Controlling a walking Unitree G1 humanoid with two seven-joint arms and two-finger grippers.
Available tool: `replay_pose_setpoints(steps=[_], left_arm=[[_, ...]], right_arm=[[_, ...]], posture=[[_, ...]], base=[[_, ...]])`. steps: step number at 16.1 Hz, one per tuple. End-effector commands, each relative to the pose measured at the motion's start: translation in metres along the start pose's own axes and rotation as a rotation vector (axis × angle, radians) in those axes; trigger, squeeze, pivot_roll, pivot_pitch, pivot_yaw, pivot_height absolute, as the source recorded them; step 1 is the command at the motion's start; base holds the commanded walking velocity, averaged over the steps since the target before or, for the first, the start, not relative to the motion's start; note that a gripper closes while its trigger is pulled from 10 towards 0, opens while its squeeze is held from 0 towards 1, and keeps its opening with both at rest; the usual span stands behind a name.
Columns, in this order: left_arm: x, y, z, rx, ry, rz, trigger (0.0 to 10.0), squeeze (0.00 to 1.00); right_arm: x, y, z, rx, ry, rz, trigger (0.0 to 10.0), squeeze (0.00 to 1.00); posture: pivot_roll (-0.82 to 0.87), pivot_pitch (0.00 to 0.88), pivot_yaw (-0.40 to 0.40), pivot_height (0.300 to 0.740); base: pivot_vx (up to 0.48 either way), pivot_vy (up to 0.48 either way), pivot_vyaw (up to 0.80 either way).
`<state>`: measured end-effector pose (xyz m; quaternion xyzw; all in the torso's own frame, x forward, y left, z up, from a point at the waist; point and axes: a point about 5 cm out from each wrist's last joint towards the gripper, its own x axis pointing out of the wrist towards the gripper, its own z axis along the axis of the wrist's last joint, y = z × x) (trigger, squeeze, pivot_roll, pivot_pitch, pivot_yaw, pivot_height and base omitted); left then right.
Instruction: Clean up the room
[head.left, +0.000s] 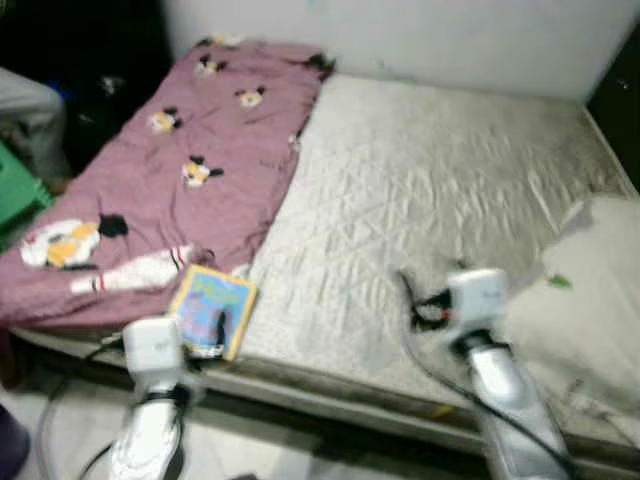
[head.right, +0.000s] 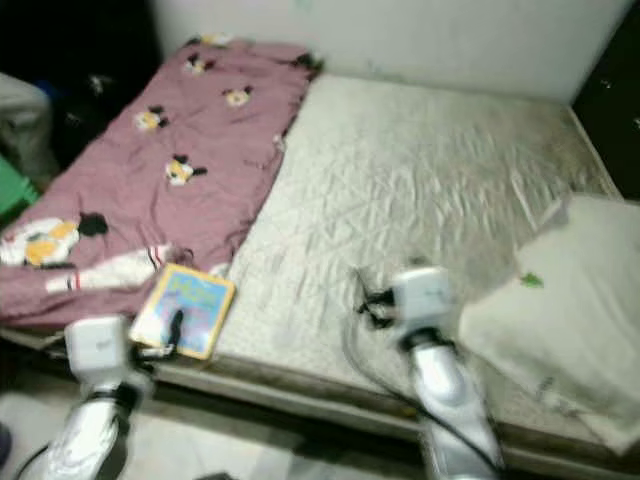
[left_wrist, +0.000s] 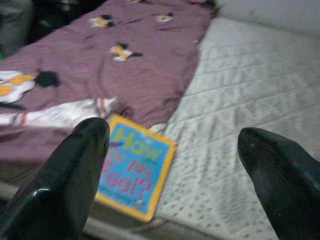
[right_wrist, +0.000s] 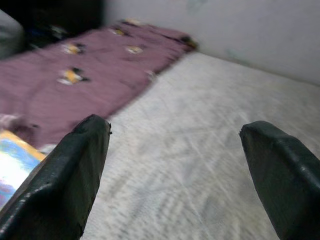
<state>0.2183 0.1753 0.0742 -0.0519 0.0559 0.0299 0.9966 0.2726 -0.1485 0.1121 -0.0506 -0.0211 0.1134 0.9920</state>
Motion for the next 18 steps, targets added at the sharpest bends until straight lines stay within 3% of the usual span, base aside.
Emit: replay_pose_setpoints(steps=[1,11,13,18], left_arm=[[0.0012,-0.0059,0.0011,-0.005,-0.007,-0.021,10.0,0.00],[0.0027,-0.0083,-0.0001,-0.009,-0.010,-0.022,10.0,0.00],[0.0029,-0.0083,0.0000,-0.015,-0.011,-0.022,10.0,0.00],[0.0037,-0.0091,-0.0003,-0.013,-0.010,-0.030,10.0,0.00]], right_arm=[[-0.0031,-0.0096,-0.0021,-0.017,0.011,-0.030,10.0,0.00],[-0.0005,-0.0119,-0.0059,-0.014,0.026,-0.037,10.0,0.00],[-0.0008,-0.0122,-0.0068,-0.004,0.034,-0.042,10.0,0.00],[-0.0009,-0.0131,-0.0075,0.003,0.036,-0.053,10.0,0.00]], posture=[[0.06,0.104,-0.012,0.740],[0.06,0.095,-0.020,0.740],[0.06,0.099,-0.019,0.740],[0.06,0.101,-0.014,0.740]], base=[[0.000,-0.480,0.56],[0.000,-0.394,0.09],[0.000,0.000,0.00],[0.000,0.000,-0.80]])
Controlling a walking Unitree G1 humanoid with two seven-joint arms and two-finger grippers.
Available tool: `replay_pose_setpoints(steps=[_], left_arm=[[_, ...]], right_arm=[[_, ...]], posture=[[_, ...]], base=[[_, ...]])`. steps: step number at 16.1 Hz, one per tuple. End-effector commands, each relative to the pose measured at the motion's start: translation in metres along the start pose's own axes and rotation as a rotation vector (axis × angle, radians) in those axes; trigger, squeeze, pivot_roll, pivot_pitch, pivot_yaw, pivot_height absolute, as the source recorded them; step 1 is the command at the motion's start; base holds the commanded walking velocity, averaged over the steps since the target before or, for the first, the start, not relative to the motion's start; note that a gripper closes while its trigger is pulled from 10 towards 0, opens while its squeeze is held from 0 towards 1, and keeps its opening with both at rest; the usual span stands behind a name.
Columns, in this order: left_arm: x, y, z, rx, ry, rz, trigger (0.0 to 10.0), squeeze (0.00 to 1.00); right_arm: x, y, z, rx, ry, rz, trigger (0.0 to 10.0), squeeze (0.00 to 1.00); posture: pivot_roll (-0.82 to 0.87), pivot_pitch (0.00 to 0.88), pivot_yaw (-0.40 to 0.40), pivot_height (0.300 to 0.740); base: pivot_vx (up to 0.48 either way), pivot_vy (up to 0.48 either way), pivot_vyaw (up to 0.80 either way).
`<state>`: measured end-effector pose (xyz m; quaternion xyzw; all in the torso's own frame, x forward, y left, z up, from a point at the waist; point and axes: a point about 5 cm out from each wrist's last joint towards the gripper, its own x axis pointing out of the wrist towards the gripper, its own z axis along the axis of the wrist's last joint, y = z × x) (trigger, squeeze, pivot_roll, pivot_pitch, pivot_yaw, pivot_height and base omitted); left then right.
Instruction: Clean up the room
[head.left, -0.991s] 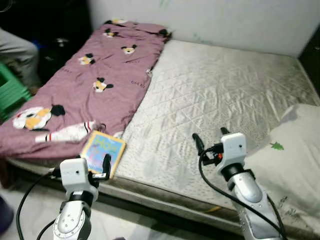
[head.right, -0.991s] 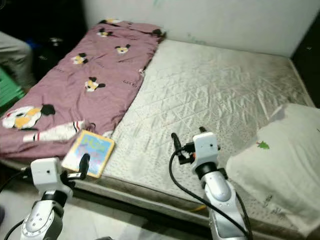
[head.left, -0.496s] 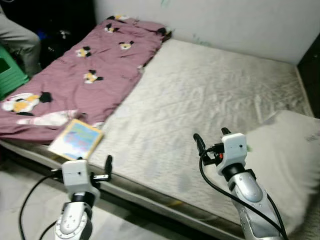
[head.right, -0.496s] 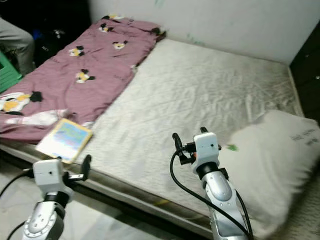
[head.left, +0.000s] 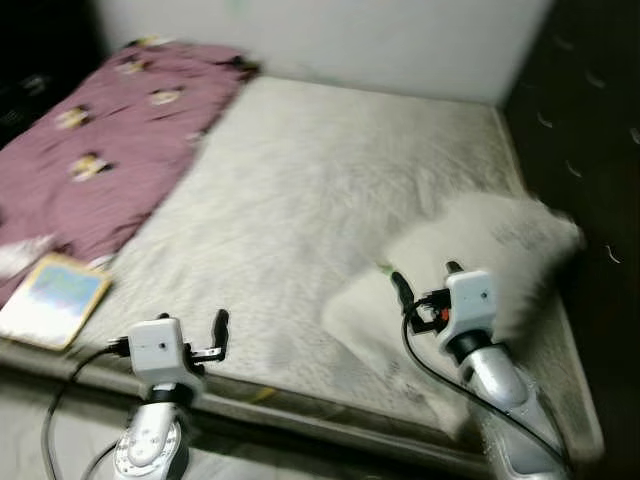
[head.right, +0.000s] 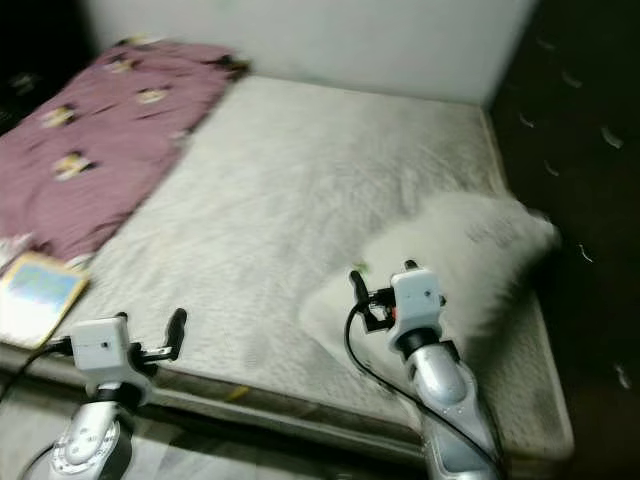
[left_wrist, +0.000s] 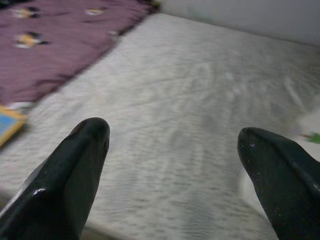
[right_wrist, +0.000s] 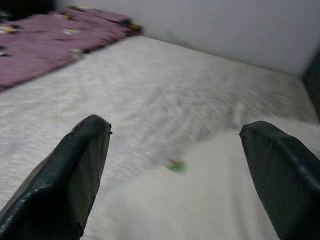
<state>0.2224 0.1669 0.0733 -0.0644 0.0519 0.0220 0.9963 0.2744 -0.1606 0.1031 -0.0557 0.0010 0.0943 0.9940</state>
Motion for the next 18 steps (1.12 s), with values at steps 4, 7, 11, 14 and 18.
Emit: replay_pose_setpoints(steps=[4,7,11,14,18], left_arm=[[0.0036,-0.0029,0.0022,0.008,-0.009,-0.015,10.0,0.00],[0.0063,-0.0054,0.0036,0.005,-0.017,-0.016,10.0,0.00],[0.0085,-0.0066,0.0039,0.005,-0.021,-0.021,10.0,0.00],[0.0090,-0.0073,0.0036,0.000,-0.022,-0.021,10.0,0.00],[0.0092,-0.0071,0.0028,-0.002,-0.021,-0.019,10.0,0.00]], right_arm=[[0.0019,-0.0017,0.0028,0.001,-0.011,-0.020,10.0,0.00],[0.0028,-0.0017,0.0037,0.001,-0.014,-0.019,10.0,0.00],[0.0036,-0.0027,0.0048,-0.005,-0.022,-0.019,10.0,0.00],[0.0040,-0.0014,0.0051,-0.006,-0.025,-0.009,10.0,0.00],[0.0060,0.0005,0.0059,-0.013,-0.032,0.004,10.0,0.00]], posture=[[0.06,0.100,-0.017,0.740],[0.06,0.098,-0.018,0.740],[0.05,0.095,-0.017,0.740],[0.05,0.095,-0.018,0.740],[0.05,0.096,-0.019,0.740]], base=[[0.000,0.000,-0.80],[0.000,0.000,-0.80],[0.000,0.000,-0.38],[0.000,0.000,0.00],[0.000,0.000,0.00]])
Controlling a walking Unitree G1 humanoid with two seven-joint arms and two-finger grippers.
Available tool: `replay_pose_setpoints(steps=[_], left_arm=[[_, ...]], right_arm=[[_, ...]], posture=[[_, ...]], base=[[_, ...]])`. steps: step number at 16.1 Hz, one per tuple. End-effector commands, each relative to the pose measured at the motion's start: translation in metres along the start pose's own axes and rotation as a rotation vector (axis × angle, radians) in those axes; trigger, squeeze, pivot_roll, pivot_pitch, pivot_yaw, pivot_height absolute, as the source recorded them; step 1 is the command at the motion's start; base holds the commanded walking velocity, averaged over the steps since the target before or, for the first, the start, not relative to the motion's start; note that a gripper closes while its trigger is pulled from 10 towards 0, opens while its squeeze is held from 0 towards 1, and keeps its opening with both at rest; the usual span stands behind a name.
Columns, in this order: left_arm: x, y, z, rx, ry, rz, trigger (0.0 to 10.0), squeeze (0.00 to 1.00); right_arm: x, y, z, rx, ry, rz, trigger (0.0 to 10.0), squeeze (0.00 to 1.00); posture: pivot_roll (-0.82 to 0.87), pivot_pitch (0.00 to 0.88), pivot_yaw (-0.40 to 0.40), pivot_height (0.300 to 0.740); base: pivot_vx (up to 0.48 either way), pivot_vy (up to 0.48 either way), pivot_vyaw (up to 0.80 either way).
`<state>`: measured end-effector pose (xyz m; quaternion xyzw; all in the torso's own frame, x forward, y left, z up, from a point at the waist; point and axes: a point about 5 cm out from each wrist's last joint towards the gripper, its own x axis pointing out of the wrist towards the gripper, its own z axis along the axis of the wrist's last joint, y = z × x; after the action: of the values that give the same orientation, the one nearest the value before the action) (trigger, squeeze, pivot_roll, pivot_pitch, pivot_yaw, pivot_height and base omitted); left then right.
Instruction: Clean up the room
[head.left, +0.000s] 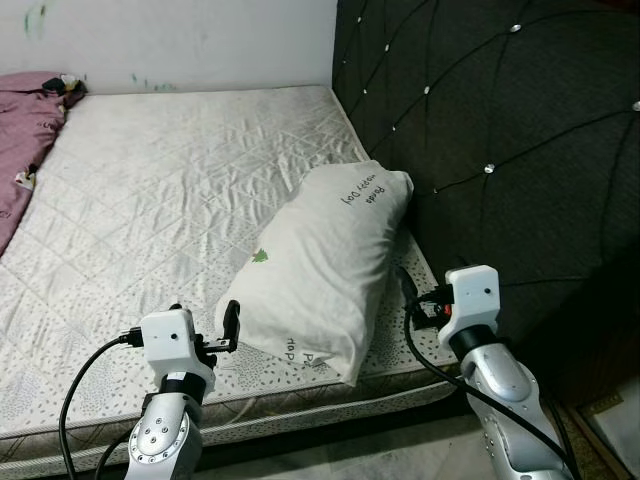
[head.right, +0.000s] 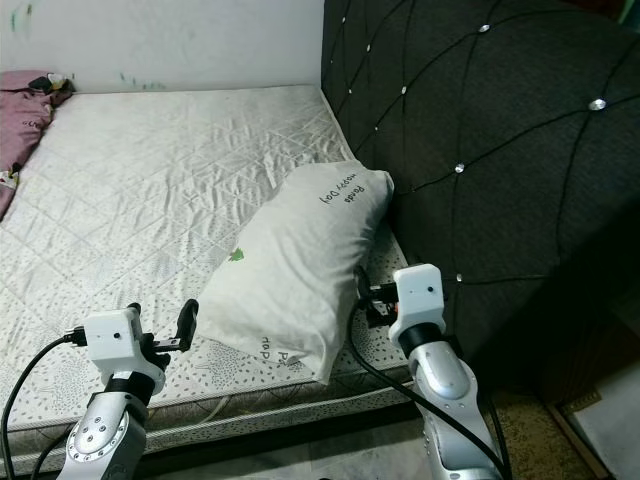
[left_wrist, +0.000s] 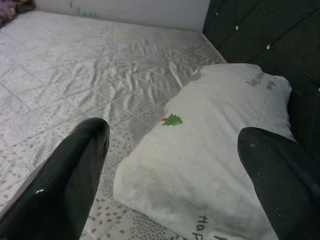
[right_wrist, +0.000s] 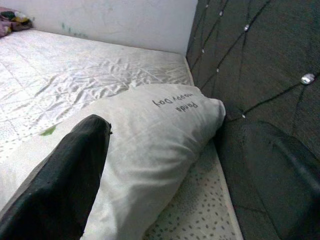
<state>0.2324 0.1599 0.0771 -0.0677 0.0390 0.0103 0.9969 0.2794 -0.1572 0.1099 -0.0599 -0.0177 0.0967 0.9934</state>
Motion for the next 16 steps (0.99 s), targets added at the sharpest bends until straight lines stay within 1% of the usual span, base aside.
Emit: replay_pose_setpoints(steps=[1,6,9,11,12,14,16], left_arm=[[0.000,0.001,-0.001,0.004,0.005,0.006,10.0,0.00],[0.000,0.000,-0.001,0.000,0.003,0.004,10.0,0.00],[0.000,0.001,-0.003,-0.003,0.006,0.008,10.0,0.00],[-0.002,0.007,-0.006,-0.016,0.019,0.044,10.0,0.00],[-0.003,0.012,-0.005,-0.011,0.011,0.072,10.0,0.00],[-0.006,0.021,-0.003,-0.005,0.002,0.118,10.0,0.00],[-0.009,0.026,-0.002,0.004,0.000,0.123,10.0,0.00]], right_arm=[[0.001,-0.001,-0.001,-0.001,0.005,0.002,10.0,0.00],[0.002,0.000,-0.001,-0.001,0.005,0.014,10.0,0.00],[0.003,0.007,-0.004,-0.007,0.036,0.027,10.0,0.00],[0.000,0.016,-0.006,-0.004,0.054,0.083,10.0,0.00],[-0.001,0.017,-0.006,-0.010,0.051,0.099,10.0,0.00],[-0.001,0.015,-0.007,-0.017,0.050,0.102,10.0,0.00],[0.004,0.010,-0.006,-0.012,0.047,0.074,10.0,0.00]], posture=[[0.05,0.096,-0.019,0.740],[0.05,0.098,-0.017,0.740],[0.05,0.091,-0.021,0.740],[0.05,0.091,-0.021,0.740],[0.05,0.085,-0.018,0.740],[0.06,0.079,-0.021,0.740],[0.07,0.074,-0.029,0.740]], base=[[0.000,0.000,0.00],[0.000,0.000,0.00],[0.000,0.000,0.00],[0.000,0.000,0.00],[0.000,0.000,0.00],[0.000,0.000,0.00],[0.000,0.000,0.00]])
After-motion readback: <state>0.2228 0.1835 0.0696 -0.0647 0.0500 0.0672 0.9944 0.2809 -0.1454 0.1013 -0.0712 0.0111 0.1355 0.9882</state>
